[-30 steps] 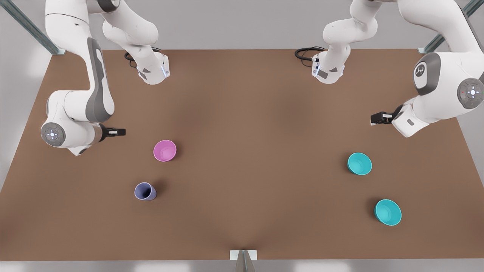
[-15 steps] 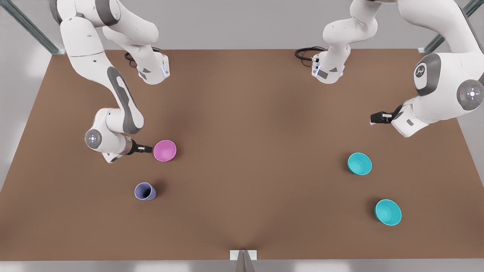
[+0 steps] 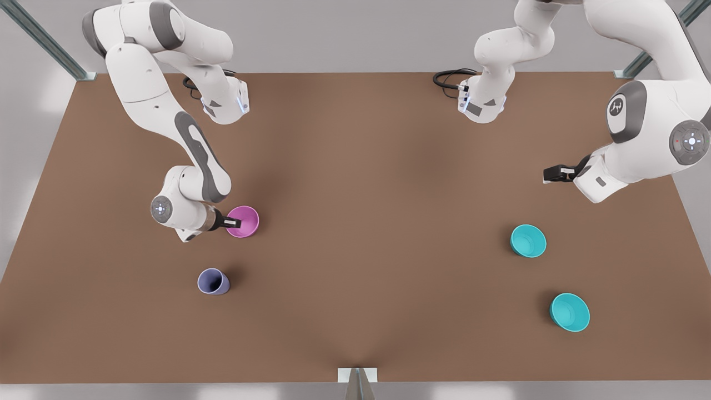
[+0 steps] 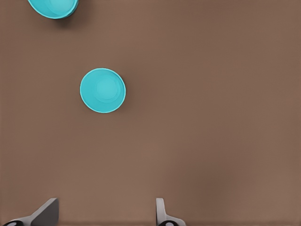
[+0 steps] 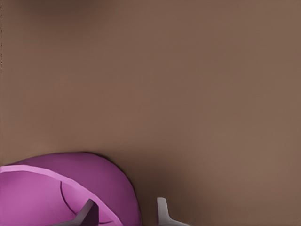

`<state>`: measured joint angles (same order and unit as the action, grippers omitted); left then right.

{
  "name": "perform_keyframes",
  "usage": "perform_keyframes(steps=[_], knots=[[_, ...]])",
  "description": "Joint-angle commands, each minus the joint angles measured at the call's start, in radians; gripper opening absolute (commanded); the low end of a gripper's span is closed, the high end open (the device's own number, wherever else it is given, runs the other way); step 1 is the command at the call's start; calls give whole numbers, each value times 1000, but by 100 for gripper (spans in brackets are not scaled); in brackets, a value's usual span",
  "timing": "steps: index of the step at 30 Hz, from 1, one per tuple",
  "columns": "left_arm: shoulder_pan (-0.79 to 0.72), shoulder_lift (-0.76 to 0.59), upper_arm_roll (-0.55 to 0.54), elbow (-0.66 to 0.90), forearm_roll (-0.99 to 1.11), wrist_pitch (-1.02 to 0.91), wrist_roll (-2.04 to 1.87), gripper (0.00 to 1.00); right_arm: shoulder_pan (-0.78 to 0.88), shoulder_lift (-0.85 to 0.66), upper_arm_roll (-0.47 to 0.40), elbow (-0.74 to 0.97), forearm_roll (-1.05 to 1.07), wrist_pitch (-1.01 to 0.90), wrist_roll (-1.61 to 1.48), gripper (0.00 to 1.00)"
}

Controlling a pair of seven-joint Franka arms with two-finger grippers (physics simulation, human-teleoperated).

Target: Stack the blue bowl on the pink bowl

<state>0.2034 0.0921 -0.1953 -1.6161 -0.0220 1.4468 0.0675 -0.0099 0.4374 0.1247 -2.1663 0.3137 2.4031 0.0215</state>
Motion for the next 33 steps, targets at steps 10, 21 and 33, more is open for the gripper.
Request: perform_keyframes(steps=[10,21,33], knots=[[1,9,-1,-1,1,-22,0,100,16,-14,144,249,202,-303,227,21],[2,141,2,77,-6,30,-14,100,617,449,38,783,57,179,1175,21],[-35,454,261,-143,-171,695,249,100,576,400,9,850,54,87,1163,100]])
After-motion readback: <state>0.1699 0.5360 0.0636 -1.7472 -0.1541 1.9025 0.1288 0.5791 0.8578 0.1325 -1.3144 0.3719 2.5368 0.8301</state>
